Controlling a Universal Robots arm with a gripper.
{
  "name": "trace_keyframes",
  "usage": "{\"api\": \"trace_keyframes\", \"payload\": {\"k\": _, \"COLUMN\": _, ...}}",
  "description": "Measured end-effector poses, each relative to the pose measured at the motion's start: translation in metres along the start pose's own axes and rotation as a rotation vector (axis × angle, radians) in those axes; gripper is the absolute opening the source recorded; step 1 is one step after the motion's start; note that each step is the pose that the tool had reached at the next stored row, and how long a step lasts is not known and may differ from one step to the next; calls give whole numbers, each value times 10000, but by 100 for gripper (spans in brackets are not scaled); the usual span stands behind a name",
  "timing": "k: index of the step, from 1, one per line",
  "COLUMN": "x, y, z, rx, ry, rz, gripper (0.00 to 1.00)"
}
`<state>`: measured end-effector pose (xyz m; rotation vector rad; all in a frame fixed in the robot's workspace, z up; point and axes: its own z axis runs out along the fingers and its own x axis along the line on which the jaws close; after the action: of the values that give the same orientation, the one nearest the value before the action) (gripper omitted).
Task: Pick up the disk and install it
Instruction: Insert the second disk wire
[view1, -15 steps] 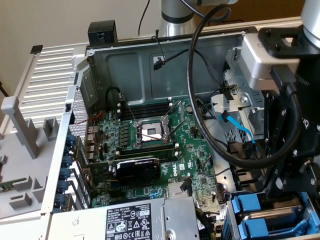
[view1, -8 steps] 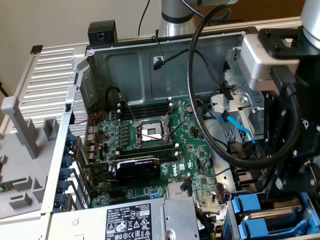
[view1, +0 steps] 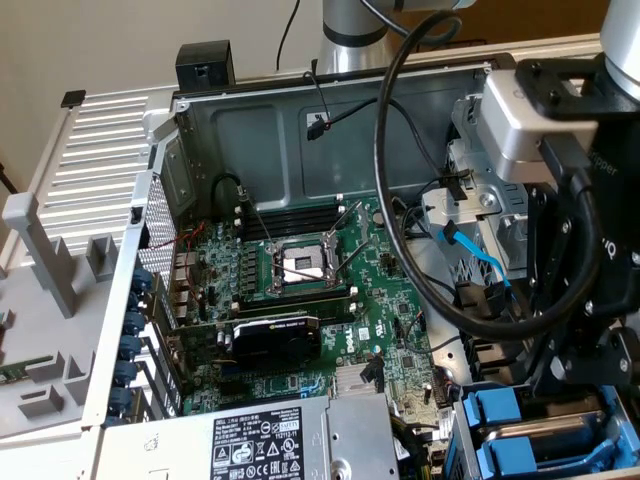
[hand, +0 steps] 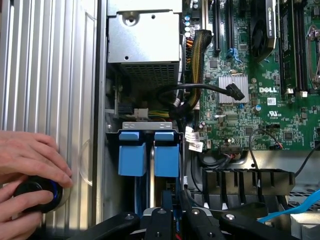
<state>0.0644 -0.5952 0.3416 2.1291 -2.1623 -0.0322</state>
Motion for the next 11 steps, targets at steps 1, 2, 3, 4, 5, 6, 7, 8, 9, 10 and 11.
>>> {"api": "trace_keyframes", "payload": {"k": 1, "x": -1, "y": 0, "z": 1, "rx": 0, "ry": -1, "rz": 0, "gripper": 16}}
{"api": "trace_keyframes", "payload": {"k": 2, "x": -1, "y": 0, "z": 2, "rx": 0, "ry": 1, "rz": 0, "gripper": 16}}
{"api": "trace_keyframes", "payload": {"k": 3, "x": -1, "y": 0, "z": 3, "rx": 0, "ry": 1, "rz": 0, "gripper": 16}}
{"api": "trace_keyframes", "payload": {"k": 4, "x": -2, "y": 0, "z": 5, "rx": 0, "ry": -1, "rz": 0, "gripper": 16}}
{"api": "trace_keyframes", "payload": {"k": 5, "x": -2, "y": 0, "z": 6, "rx": 0, "ry": 1, "rz": 0, "gripper": 16}}
{"api": "trace_keyframes", "payload": {"k": 6, "x": -3, "y": 0, "z": 8, "rx": 0, "ry": 1, "rz": 0, "gripper": 16}}
{"api": "trace_keyframes", "payload": {"k": 7, "x": -3, "y": -1, "z": 9, "rx": 0, "ry": 1, "rz": 0, "gripper": 16}}
{"api": "trace_keyframes", "payload": {"k": 8, "x": -4, "y": -1, "z": 10, "rx": -1, "ry": 1, "rz": 0, "gripper": 16}}
{"api": "trace_keyframes", "payload": {"k": 9, "x": -4, "y": -1, "z": 12, "rx": 0, "ry": 1, "rz": 1, "gripper": 16}}
{"api": "trace_keyframes", "payload": {"k": 10, "x": -4, "y": -1, "z": 14, "rx": -1, "ry": 0, "rz": 0, "gripper": 16}}
{"api": "trace_keyframes", "payload": {"k": 11, "x": -5, "y": -1, "z": 16, "rx": 0, "ry": 0, "rz": 0, "gripper": 16}}
